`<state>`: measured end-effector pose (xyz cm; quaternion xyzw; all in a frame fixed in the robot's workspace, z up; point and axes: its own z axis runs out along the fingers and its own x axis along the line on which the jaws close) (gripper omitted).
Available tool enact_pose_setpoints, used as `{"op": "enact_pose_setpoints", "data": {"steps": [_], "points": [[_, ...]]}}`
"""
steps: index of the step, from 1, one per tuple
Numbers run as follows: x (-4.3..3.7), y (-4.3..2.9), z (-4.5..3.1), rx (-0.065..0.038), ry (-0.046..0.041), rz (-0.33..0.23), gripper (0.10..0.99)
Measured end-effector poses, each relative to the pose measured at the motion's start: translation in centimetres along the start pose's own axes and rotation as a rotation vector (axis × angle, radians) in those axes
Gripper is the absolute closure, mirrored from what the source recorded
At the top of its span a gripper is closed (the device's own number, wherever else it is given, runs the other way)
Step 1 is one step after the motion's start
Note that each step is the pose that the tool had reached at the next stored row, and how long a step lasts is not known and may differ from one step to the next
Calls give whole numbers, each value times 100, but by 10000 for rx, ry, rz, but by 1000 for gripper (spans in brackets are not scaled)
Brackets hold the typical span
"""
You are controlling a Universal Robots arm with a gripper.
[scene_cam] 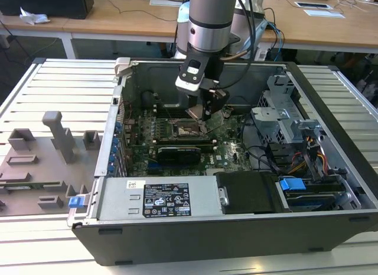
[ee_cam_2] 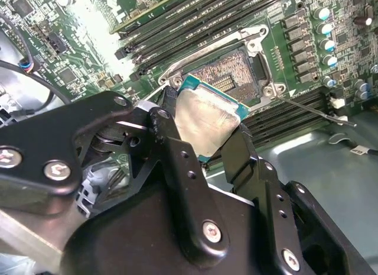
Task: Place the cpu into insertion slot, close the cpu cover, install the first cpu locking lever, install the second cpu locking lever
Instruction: 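Place the cpu into insertion slot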
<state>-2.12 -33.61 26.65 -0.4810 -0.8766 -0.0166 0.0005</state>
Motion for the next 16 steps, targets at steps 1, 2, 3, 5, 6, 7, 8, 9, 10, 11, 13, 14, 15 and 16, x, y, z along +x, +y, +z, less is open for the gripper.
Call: {"op": "enact_pose_setpoints", "data": {"steps": [1,2,3,5,6,7,8,9,10,11,13,14,15,16], "points": [[0,0,0,-1,-1,44,545],[0,0,0,-2,-2,88,545],[0,0,0,-2,-4,144,545],[0,0,1,-5,-7,268,545],[0,0,1,-6,-10,334,545],[0,0,0,-7,-13,422,545],[0,0,1,-9,-16,551,545],[0,0,1,-10,-18,620,545],[0,0,1,-11,-20,687,545],[0,0,2,-12,-21,719,545],[0,0,2,-14,-24,813,545],[0,0,2,-14,-24,837,545],[0,0,2,-14,-25,869,545],[0,0,3,-17,-28,966,545]]}}
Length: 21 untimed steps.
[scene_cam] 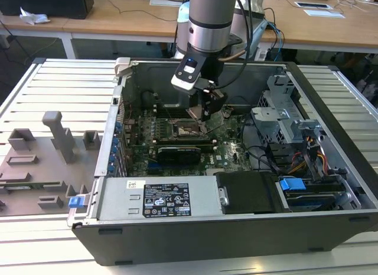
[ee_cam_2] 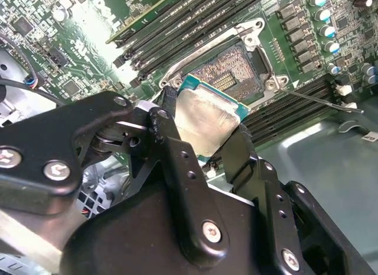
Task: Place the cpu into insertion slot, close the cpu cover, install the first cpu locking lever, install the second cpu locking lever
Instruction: 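Place the cpu into insertion slot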
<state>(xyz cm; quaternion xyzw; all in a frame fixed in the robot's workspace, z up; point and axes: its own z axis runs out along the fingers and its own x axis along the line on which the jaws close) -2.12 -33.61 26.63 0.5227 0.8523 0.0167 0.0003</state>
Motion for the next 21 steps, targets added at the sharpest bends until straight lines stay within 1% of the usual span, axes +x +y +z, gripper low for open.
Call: {"op": "enact_pose_setpoints", "data": {"steps": [3,14,21], "points": [[0,0,1,-6,-10,329,545],[0,0,3,-14,-25,861,545],[0,0,4,-24,-43,1479,545]]}}
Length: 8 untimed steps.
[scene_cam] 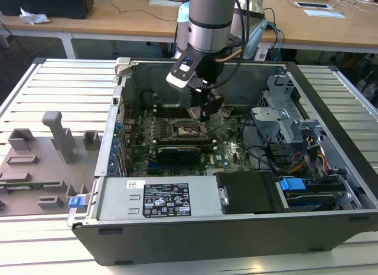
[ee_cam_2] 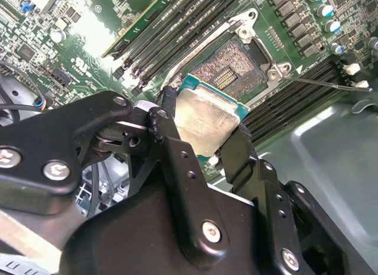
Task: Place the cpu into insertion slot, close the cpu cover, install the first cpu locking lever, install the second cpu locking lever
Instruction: 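Place the cpu into insertion slot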
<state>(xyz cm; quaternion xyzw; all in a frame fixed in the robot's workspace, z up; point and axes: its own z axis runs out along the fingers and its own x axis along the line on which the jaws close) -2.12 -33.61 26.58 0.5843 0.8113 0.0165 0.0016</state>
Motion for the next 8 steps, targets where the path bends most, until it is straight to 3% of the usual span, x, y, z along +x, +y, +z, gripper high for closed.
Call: {"op": "enact_pose_setpoints", "data": {"steps": [8], "points": [[0,0,1,-7,-16,489,545]]}}
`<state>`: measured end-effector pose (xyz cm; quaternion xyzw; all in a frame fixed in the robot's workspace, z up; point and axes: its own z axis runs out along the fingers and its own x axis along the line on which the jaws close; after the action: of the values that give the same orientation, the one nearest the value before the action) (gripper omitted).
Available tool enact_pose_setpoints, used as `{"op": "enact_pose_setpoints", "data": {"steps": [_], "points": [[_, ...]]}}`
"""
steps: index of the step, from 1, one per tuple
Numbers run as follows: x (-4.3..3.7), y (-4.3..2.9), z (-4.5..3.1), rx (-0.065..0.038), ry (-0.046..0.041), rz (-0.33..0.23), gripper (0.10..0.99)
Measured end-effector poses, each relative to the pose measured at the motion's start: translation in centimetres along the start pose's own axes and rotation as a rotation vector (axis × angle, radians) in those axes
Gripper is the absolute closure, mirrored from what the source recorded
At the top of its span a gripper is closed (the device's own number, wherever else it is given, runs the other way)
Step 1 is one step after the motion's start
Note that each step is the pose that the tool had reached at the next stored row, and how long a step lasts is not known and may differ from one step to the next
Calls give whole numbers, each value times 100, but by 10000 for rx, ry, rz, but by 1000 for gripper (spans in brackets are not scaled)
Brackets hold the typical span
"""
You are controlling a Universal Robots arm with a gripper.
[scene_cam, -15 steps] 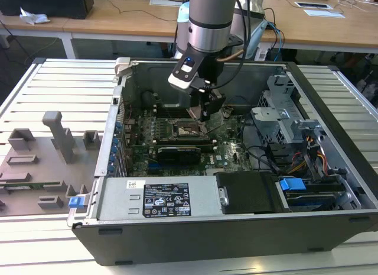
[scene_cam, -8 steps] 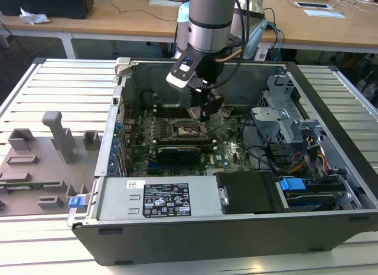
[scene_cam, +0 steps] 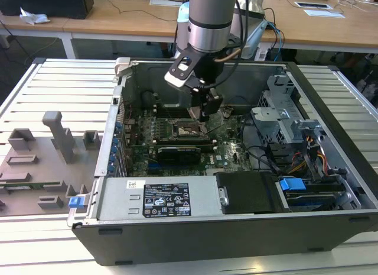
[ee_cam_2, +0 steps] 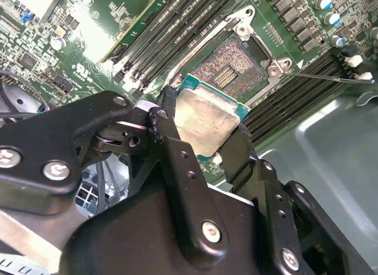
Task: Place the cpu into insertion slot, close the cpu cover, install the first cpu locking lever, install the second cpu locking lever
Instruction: 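Place the cpu into insertion slot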
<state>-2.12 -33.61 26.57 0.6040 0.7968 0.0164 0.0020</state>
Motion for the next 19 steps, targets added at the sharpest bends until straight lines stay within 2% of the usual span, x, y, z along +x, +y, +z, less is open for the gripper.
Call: {"op": "enact_pose_setpoints", "data": {"steps": [19], "points": [[0,0,1,-18,-51,1257,545]]}}
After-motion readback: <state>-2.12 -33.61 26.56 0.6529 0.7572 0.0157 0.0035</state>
